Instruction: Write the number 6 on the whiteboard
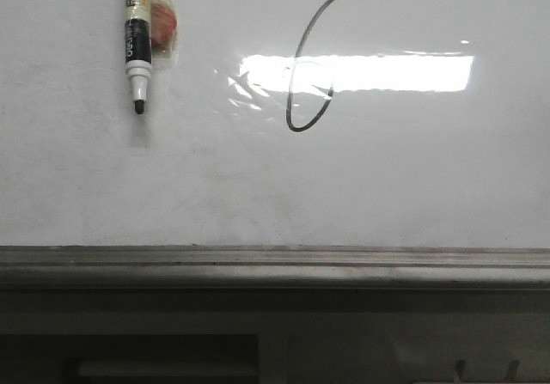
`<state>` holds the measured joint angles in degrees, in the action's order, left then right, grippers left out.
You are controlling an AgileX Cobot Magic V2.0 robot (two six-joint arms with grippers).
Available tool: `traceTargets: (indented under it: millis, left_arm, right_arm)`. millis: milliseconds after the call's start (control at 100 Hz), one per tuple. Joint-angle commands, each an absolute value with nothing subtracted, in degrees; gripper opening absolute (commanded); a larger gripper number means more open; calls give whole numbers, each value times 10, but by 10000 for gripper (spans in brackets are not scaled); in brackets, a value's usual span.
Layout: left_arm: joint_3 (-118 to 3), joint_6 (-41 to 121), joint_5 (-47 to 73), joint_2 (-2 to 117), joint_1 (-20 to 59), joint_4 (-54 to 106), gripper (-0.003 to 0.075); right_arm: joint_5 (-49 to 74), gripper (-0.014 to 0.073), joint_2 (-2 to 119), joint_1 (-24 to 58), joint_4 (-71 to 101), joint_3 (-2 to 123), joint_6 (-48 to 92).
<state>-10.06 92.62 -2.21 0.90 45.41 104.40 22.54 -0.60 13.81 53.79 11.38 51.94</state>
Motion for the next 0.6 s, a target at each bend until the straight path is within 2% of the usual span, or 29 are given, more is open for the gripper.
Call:
traceTargets:
  millis: [0, 70, 170, 310, 480, 590]
  left_arm:
    - [-115, 922, -10, 17, 453, 994, -20]
    - [-111, 849, -11, 24, 449, 849, -20]
    - [-100, 584, -38, 45, 426, 591, -20]
    - [-92, 337, -30, 75, 345, 318, -20]
    - [-87, 176, 20, 78, 205, 153, -20]
    - [-69, 122, 19, 58, 146, 104, -20]
  right_arm:
    - [193, -53, -12, 133, 553, 128, 526]
    - [193, -53, -12, 133, 553, 128, 526]
    - [193, -53, -12, 133, 553, 128, 526]
    - [193, -53, -12, 133, 553, 128, 526]
    - [193, -53, -12, 133, 553, 128, 526]
    - [193, -53, -12, 133, 553, 128, 526]
